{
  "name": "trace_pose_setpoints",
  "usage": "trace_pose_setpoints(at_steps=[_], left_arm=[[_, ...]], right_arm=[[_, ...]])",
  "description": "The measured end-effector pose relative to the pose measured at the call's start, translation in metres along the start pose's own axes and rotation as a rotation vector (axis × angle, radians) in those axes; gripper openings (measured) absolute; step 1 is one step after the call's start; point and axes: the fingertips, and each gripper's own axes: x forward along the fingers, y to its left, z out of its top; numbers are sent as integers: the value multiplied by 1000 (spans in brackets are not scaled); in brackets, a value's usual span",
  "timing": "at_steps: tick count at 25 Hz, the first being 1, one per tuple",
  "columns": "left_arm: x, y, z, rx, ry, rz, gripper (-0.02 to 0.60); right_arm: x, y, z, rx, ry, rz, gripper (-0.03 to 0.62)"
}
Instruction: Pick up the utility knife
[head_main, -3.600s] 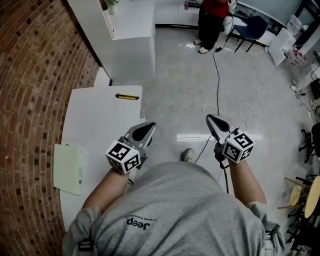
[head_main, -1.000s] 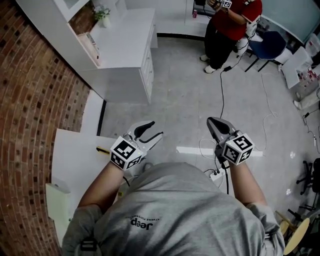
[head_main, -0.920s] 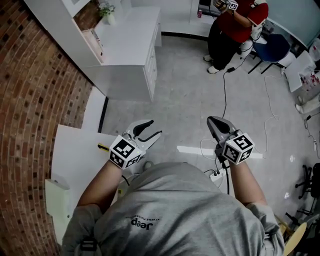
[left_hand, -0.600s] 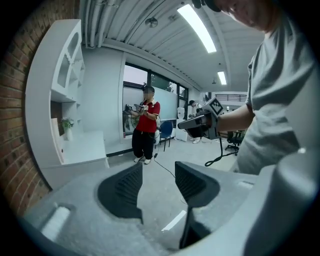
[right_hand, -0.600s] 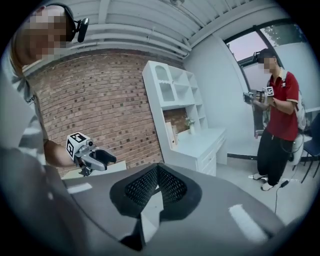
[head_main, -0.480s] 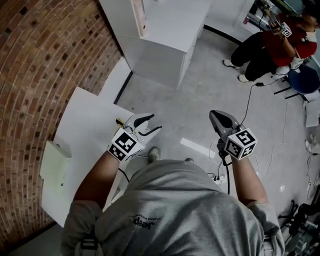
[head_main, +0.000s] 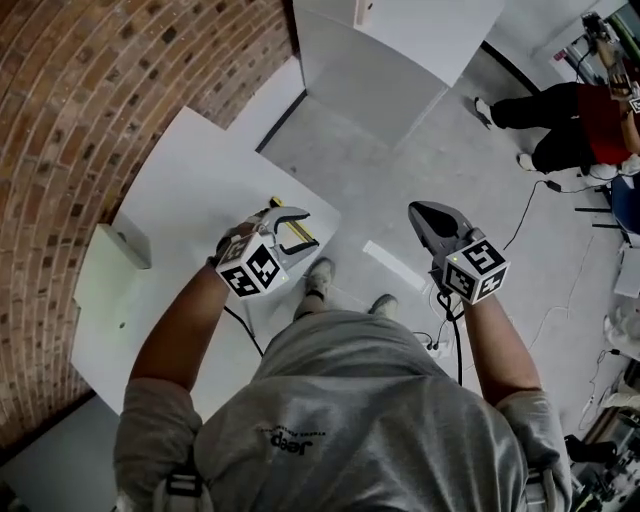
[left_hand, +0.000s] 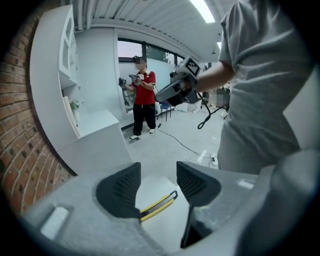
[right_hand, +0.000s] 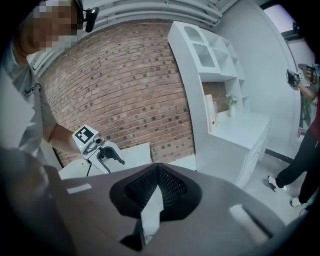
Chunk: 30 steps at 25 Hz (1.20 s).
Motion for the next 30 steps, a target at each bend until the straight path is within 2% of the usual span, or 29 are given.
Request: trace_pose_setpoints(at_steps=[4,10,16,21,23,25,26,28,30], left_arm=[[10,1,-41,83,89,-68,232],[33,2,-96,299,236,-147,233],[53,1,-133,475,347,-262,233],[65,4,-147,561,414,-353,233],[68,0,-156,566,456,-418,217],[69,-1,-158,524,480,-475,179],[70,0,-157,502,482,-486,178],[72,3,-154,457,472,-483,117],[72,3,-153,414,461,-475,117]], right_arm=[[40,11,-13,-16,50,34,9],[81,24,-35,6,99,68,9],[103,30,-64,54,138,72,9],[109,31,-80,89,149,68,9],[109,30,-84,102,152,65,9],[106,27,-88,111,152,59,9],[105,26,-89,115,152,55,9],[102,25,-91,125,148,46,9],[97,25,-91,133,140,38,9]])
